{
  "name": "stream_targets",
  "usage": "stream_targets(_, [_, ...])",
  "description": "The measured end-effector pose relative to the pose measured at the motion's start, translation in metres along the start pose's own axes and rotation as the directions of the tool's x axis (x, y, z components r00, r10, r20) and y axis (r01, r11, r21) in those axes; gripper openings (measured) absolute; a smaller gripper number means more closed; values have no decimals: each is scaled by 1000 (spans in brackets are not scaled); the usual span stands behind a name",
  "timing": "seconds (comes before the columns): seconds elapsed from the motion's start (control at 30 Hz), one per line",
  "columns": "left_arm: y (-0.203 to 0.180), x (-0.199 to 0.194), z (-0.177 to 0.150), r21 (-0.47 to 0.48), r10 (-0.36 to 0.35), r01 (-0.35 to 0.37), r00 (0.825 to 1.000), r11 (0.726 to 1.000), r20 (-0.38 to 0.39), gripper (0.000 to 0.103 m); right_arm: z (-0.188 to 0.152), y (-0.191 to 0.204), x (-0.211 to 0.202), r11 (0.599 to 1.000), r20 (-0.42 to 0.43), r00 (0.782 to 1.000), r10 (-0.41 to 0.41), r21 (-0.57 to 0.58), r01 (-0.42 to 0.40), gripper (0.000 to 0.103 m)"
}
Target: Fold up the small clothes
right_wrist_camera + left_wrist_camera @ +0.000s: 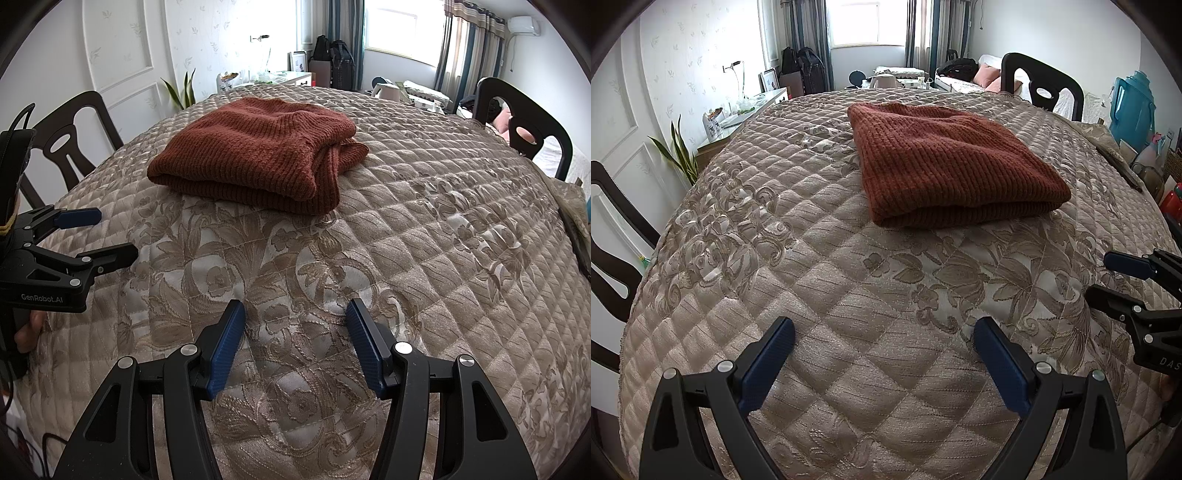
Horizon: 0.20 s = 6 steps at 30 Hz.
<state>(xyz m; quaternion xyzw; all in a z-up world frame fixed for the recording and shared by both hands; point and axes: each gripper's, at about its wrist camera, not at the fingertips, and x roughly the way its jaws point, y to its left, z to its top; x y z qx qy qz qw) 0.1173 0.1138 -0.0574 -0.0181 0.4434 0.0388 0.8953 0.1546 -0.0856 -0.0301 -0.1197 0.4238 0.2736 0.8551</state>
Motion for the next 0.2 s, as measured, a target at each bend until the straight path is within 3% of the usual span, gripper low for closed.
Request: stream_targets(0.2, [0,0,0,0,0,0,1000,1000,0,99,0,0,0,1000,0,1000,0,0,0,58])
